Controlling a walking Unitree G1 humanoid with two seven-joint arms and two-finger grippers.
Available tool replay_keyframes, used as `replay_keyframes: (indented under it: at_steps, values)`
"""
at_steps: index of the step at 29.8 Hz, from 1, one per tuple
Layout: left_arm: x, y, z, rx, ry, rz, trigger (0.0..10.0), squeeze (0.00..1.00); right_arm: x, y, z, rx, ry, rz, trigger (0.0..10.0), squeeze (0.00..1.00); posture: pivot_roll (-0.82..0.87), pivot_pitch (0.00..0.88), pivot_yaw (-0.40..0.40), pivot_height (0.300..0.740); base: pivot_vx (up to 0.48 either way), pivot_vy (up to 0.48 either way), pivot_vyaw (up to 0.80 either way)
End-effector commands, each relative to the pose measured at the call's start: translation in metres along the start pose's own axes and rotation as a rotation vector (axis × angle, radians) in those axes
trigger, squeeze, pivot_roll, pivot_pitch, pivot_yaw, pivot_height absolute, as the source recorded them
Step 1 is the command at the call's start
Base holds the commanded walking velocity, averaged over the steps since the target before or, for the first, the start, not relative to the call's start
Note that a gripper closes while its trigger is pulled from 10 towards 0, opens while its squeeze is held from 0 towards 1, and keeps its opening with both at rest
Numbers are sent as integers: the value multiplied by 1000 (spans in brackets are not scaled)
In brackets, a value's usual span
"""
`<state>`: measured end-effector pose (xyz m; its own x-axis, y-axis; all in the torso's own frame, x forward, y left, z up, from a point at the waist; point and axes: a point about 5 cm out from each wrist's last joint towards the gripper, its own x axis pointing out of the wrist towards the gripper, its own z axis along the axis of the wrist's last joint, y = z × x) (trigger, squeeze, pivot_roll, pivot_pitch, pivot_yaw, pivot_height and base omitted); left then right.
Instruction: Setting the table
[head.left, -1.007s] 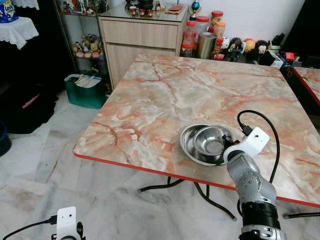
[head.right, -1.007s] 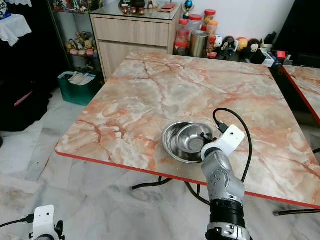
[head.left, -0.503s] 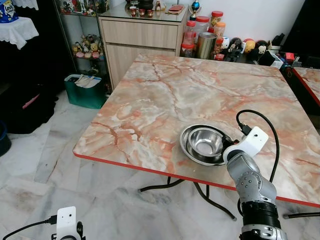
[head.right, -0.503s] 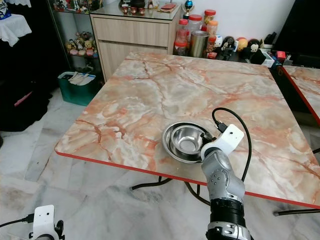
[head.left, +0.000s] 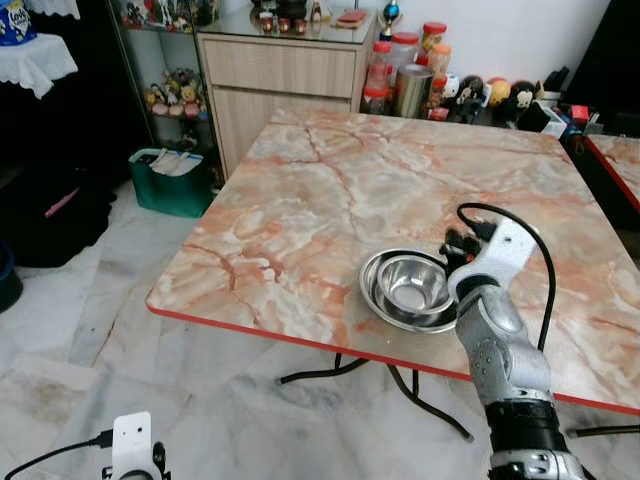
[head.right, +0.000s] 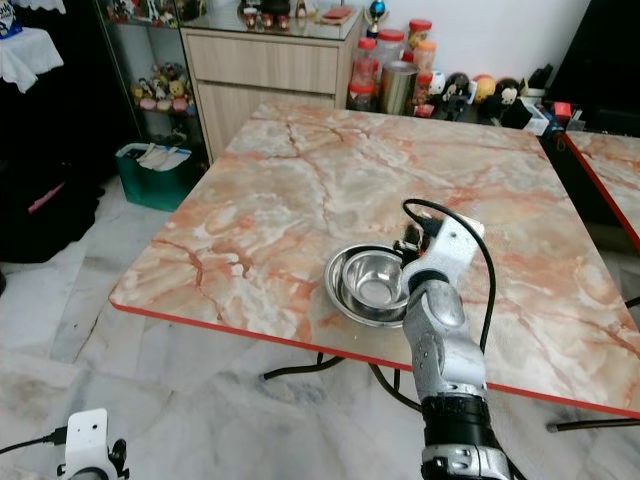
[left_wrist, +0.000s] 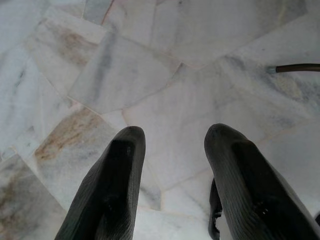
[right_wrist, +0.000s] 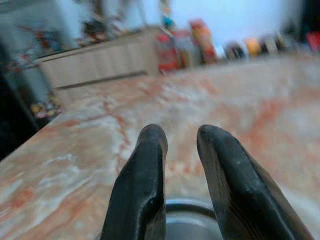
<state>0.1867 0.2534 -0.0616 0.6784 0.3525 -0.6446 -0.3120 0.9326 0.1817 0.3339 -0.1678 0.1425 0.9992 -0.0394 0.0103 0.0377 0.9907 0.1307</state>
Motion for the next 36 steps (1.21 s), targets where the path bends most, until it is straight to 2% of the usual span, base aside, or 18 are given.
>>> replay_keyframes:
  at_steps: [1,3,5,6,13,36]
  values:
    - [1,-3,2,-17,-4,4,10000,0,-2,4,1,-75,-42,33,10000,0,124,0,-54,740,0,0,0]
    - [1,-3,2,-18,-4,4,10000,0,-2,4,1,-95,-53,37,10000,0,124,0,-54,740,0,0,0]
    - [1,-5,3,-30,-7,-7,10000,0,-6,18,6,-204,-143,132,10000,0,125,0,-57,740,0,0,0]
    - [1,-6,3,-31,-7,-7,10000,0,-7,21,6,-214,-154,155,10000,0,125,0,-57,740,0,0,0]
    - [-1,-9,-2,-1,3,-17,10000,0,-8,15,-7,-208,-126,158,10000,0,124,0,-62,740,0,-79,0]
    - [-4,-12,-8,0,13,-35,10000,0,-19,3,-24,-242,-134,136,10000,0,113,0,-73,740,0,-369,0]
